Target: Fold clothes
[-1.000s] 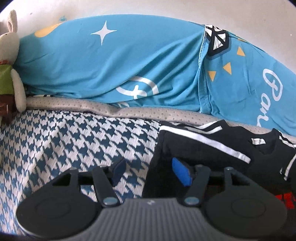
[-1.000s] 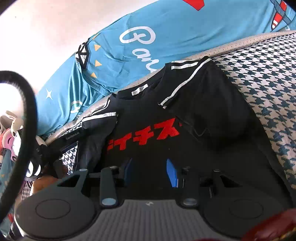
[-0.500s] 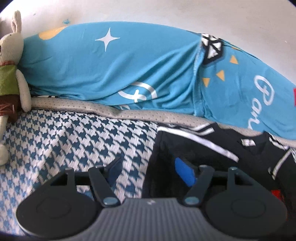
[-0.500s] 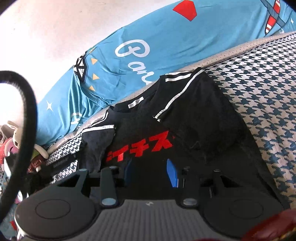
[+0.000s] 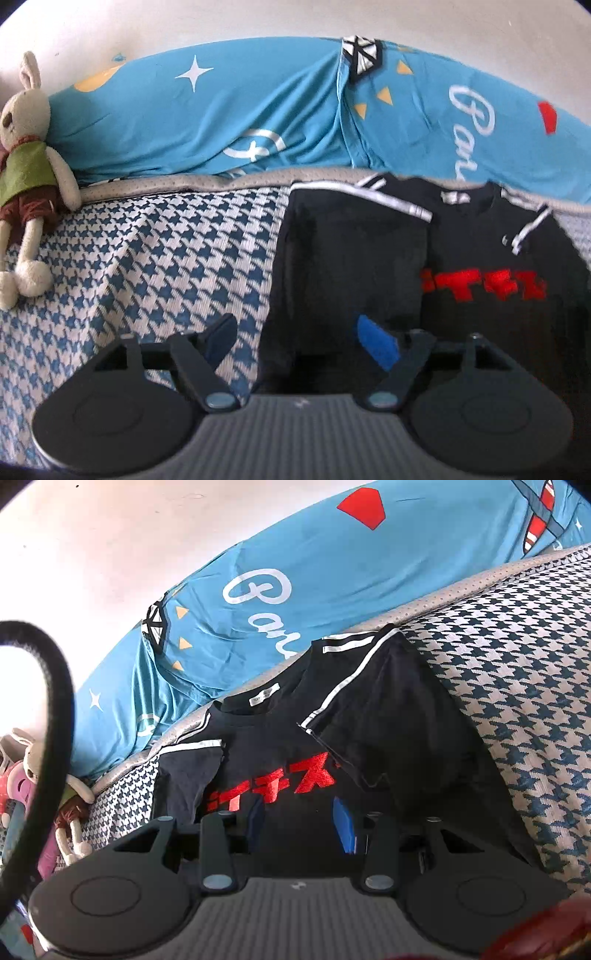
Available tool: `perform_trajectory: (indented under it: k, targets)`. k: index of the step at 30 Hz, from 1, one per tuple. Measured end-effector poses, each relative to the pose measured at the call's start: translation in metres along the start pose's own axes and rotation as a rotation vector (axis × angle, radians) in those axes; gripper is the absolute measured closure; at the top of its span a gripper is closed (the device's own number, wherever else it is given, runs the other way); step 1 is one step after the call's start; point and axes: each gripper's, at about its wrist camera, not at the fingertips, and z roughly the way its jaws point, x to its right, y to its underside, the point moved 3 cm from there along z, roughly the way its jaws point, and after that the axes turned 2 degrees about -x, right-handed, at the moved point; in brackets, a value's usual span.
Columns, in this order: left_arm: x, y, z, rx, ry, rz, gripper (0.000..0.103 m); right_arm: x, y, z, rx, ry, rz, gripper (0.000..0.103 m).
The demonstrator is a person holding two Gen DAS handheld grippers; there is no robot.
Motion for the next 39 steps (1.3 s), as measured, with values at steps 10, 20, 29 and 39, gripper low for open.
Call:
perform_trajectory:
  k: [10,20,29,39]
  targets:
    - [-0.002,0.020,-0.001,-0.073,-0.001,-0.039,0.021,0.019,-0.014,-0.013,0.026,0.047,-0.029,0.060]
    - [-0.003,0.036,-0.047,-0.051,0.025,-0.044,0.003,0.055,-0.035,-0.025,0.045,0.061,-0.032,0.054]
    - [0.009,0.047,-0.062,-0.043,0.027,0.033,0.000,0.079,-0.037,-0.013,0.009,0.118,-0.067,0.054]
    - [0.001,0.046,-0.052,-0.102,0.109,-0.057,0.000,0.110,-0.041,-0.001,0.001,0.083,0.076,0.053]
